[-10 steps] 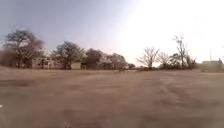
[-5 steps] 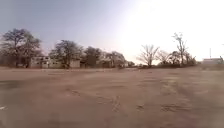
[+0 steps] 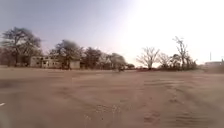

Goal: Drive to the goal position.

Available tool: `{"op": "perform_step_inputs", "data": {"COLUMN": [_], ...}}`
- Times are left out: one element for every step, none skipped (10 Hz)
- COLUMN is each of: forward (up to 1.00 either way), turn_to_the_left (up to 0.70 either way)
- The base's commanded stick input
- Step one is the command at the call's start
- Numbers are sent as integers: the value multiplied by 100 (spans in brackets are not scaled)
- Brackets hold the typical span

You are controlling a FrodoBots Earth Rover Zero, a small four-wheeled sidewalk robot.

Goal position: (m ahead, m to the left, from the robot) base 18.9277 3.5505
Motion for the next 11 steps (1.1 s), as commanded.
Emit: {"op": "perform_step_inputs", "data": {"forward": [70, 70, 70, 70, 70, 70, 70, 70, 70, 70, 70], "turn_to_the_left": [0, 0, 0, 0, 0, 0, 0, 0, 0, 0, 0]}}
